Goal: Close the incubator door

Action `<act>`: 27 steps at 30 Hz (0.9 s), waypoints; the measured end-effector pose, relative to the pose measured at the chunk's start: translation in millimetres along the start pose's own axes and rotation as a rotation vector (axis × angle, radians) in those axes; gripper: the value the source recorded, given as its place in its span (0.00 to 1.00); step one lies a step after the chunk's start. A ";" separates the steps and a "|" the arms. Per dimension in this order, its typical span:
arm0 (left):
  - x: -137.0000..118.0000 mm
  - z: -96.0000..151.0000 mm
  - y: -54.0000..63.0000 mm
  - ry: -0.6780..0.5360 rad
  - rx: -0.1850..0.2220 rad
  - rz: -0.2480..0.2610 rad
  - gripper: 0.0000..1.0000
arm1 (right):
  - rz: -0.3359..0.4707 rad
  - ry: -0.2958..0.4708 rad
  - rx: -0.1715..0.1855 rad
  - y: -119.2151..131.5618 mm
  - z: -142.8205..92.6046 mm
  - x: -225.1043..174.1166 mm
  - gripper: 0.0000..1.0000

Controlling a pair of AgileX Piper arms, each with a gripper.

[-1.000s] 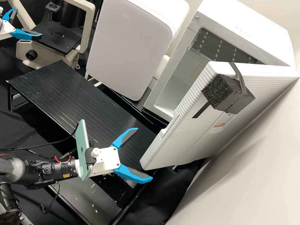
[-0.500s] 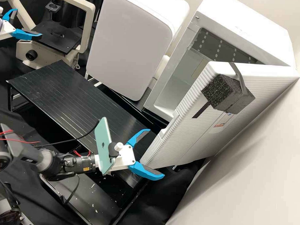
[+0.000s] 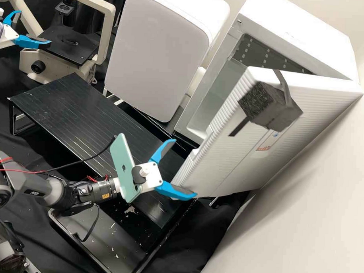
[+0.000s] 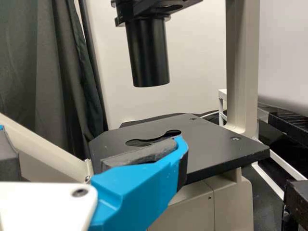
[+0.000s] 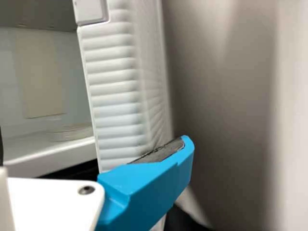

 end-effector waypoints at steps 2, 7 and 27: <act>0.0 0.0 0.0 0.000 0.000 0.000 1.00 | -0.043 0.049 0.020 -5.7 -8.2 -1.6 1.00; 0.0 0.0 0.0 0.000 0.000 0.000 1.00 | -0.137 0.148 0.050 -19.1 -25.1 -6.7 1.00; 0.0 0.0 0.0 0.000 0.000 0.000 1.00 | -0.296 0.252 0.062 -43.5 -45.2 -44.5 1.00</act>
